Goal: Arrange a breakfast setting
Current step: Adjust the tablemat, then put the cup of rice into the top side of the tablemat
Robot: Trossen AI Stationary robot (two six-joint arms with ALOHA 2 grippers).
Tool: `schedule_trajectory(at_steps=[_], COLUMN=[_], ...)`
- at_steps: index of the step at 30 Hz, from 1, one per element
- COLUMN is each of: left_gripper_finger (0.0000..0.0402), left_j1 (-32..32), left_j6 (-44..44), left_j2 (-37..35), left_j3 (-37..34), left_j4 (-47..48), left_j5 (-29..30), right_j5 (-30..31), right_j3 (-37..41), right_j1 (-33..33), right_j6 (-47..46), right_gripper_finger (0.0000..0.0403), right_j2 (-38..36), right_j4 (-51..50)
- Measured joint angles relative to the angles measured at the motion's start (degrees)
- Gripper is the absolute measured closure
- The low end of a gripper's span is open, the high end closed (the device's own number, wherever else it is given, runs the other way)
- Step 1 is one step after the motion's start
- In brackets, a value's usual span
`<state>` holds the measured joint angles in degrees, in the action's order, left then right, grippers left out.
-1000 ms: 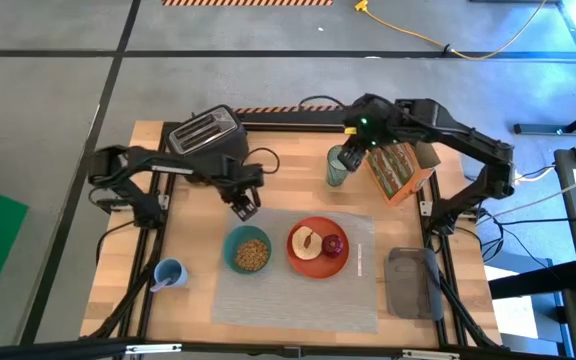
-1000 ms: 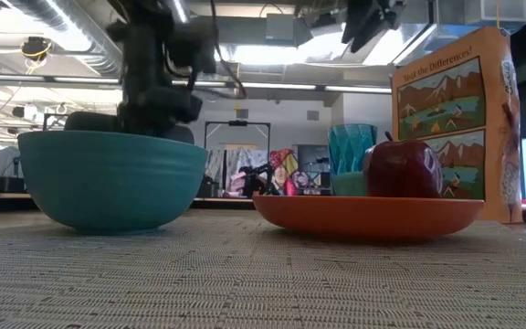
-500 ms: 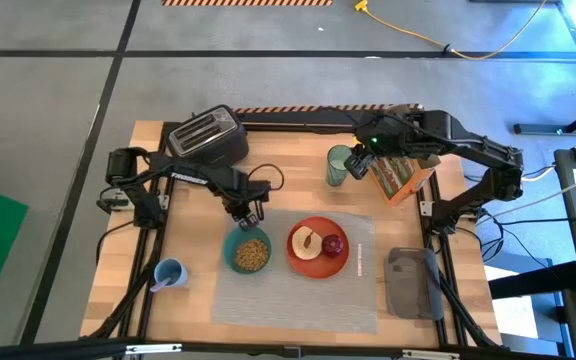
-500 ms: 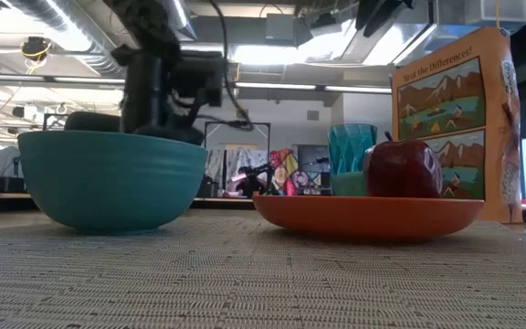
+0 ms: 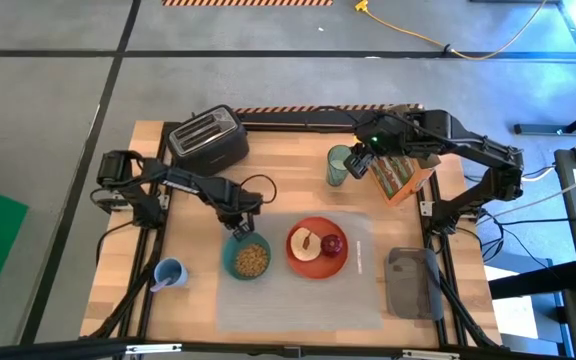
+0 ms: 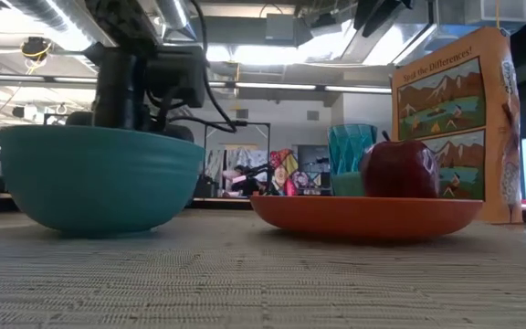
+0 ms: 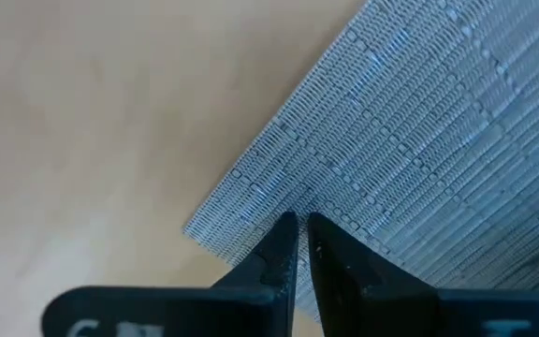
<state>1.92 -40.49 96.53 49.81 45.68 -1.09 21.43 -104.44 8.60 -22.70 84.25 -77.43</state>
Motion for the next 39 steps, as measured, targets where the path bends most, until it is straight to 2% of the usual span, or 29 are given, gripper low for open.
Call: schedule_trajectory(at_steps=[7, 13, 25, 33, 39], left_gripper_finger=[0.0385, 0.0385, 0.0385, 0.0385, 0.0371], left_j1=[-0.5, 0.5, 4.9, 4.8, 4.6], left_j6=[0.6, 1.6, 5.1, 4.8, 4.9], left_j2=[0.0, -0.1, 0.1, 0.5, 0.4], left_j3=[-0.4, -1.4, -1.0, 3.0, 6.5], left_j4=[5.1, 4.8, 2.6, 6.5, 11.1], left_j5=[1.8, 3.0, 9.5, 9.9, 5.0], right_j5=[-0.3, -0.4, -0.5, -0.5, -6.8], right_j3=[0.0, 0.0, 0.0, 0.9, 3.4], right_j1=[0.0, 0.0, 0.0, 0.5, 5.0], right_j6=[0.0, 0.0, 0.5, 1.0, 4.5], right_gripper_finger=[0.0228, 0.0228, 0.0228, 0.0228, 0.0228], right_j2=[0.0, 0.0, 0.0, 0.0, 1.9], right_j4=[0.0, 0.0, 0.5, 0.8, 1.2])
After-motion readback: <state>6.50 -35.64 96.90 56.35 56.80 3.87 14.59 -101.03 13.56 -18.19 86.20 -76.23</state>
